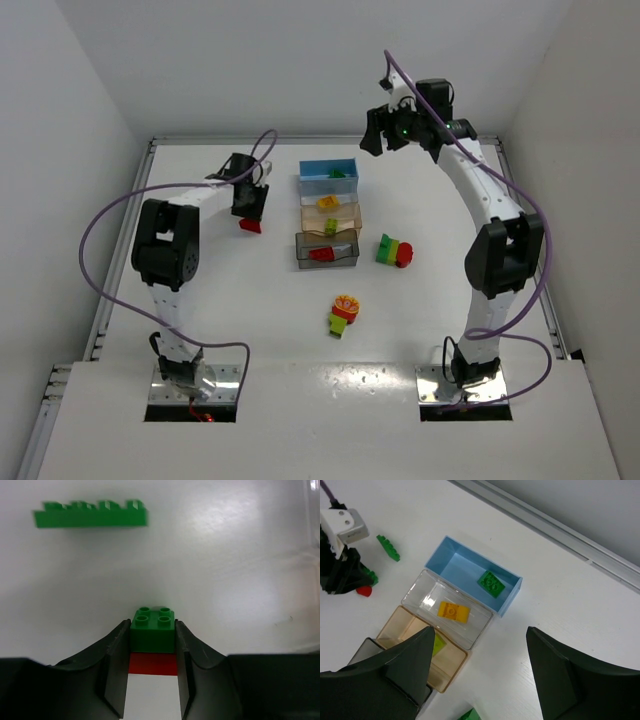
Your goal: Sort the legos into containers by color
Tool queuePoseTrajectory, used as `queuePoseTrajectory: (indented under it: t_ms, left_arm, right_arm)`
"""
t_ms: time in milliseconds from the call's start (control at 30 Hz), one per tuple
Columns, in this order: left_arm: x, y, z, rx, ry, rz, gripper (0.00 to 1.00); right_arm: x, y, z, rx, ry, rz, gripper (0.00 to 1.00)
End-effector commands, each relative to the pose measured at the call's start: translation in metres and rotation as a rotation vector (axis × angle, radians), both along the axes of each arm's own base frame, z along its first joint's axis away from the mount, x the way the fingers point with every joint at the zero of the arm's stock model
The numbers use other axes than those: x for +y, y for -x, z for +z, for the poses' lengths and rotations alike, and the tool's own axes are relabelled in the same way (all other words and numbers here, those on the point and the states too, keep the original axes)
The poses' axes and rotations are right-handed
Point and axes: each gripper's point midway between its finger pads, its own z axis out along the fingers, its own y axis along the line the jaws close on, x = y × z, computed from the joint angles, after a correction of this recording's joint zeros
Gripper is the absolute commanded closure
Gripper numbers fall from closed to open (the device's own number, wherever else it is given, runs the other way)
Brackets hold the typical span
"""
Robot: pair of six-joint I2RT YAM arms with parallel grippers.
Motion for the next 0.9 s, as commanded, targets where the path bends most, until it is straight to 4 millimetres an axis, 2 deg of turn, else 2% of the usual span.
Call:
queuePoseTrajectory:
  t_ms: [0,100,167,200,233,267,300,333,367,400,433,467,500,533,567,600,633,700,733,767,800,833,867]
  left_arm:
    - [-0.030,0.062,-0.022,0.168,0.109,-0.045,0.75]
    - [-0.038,0.066,-0.004,0.130,0.203,-0.078,0.79]
    - [-0.035,0.058,0.023,0.061,0.249,-0.056,0.81]
    - [-0.027,0.055,0.030,0.046,0.269,-0.025,0.81]
    - [-0.025,0.050,0.041,0.020,0.285,-0.025,0.82]
    - [-0.021,0.046,0.055,-0.014,0.306,-0.008,0.82]
    - [-0.011,0.039,0.066,-0.041,0.327,0.021,0.82]
    - [-0.010,0.036,0.076,-0.058,0.357,0.012,0.82]
    - [-0.005,0.036,0.082,-0.070,0.375,0.017,0.82]
    - [0.009,0.031,0.096,-0.104,0.394,0.035,0.82]
    - [0.010,0.032,0.103,-0.111,0.431,0.023,0.82]
    - [0.023,0.031,0.110,-0.126,0.452,0.052,0.82]
    - [0.029,0.030,0.110,-0.129,0.458,0.063,0.82]
    - [0.038,0.029,0.110,-0.133,0.457,0.082,0.84]
    - [0.043,0.029,0.115,-0.142,0.475,0.094,0.85]
    - [0.057,0.028,0.116,-0.149,0.481,0.123,0.85]
    - [0.062,0.030,0.113,-0.141,0.495,0.141,0.85]
    - [0.078,0.030,0.114,-0.149,0.501,0.173,0.85]
    - [0.083,0.030,0.114,-0.152,0.500,0.185,0.85]
    - [0.086,0.034,0.113,-0.143,0.506,0.203,0.85]
    - [0.089,0.034,0.114,-0.145,0.514,0.209,0.85]
    - [0.093,0.037,0.110,-0.138,0.514,0.220,0.85]
    - [0.093,0.037,0.115,-0.149,0.513,0.217,0.85]
  right_arm:
    - [0.002,0.005,0.022,-0.054,-0.010,0.016,0.26]
    - [0.011,0.015,0.020,-0.031,-0.046,0.069,0.27]
    - [0.021,0.023,0.023,-0.018,-0.088,0.129,0.28]
    - [0.025,0.022,0.012,0.008,-0.094,0.145,0.31]
    - [0.040,0.025,0.015,0.003,-0.108,0.191,0.31]
    - [0.047,0.023,0.014,0.002,-0.108,0.202,0.33]
    - [0.053,0.023,0.010,0.008,-0.100,0.218,0.34]
    - [0.070,0.019,0.005,0.012,-0.106,0.253,0.36]
    - [0.078,0.017,0.001,0.015,-0.105,0.265,0.36]
    - [0.087,0.010,0.011,-0.022,-0.111,0.280,0.38]
    - [0.103,0.005,-0.004,-0.011,-0.110,0.302,0.39]
    - [0.118,0.004,0.002,-0.029,-0.114,0.315,0.41]
    - [0.121,-0.004,0.001,-0.044,-0.117,0.316,0.41]
    - [0.135,-0.001,-0.004,-0.040,-0.117,0.340,0.42]
    - [0.147,-0.007,-0.012,-0.046,-0.119,0.354,0.42]
    - [0.155,-0.009,-0.016,-0.056,-0.118,0.359,0.42]
    - [0.168,-0.005,-0.024,-0.057,-0.110,0.386,0.42]
    - [0.184,-0.009,-0.039,-0.082,-0.105,0.415,0.42]
    - [0.195,-0.009,-0.042,-0.110,-0.101,0.427,0.42]
    - [0.197,-0.013,-0.054,-0.106,-0.100,0.427,0.42]
    - [0.207,-0.013,-0.057,-0.129,-0.107,0.441,0.42]
    - [0.216,-0.013,-0.070,-0.126,-0.107,0.453,0.42]
    - [0.223,-0.014,-0.072,-0.142,-0.107,0.455,0.41]
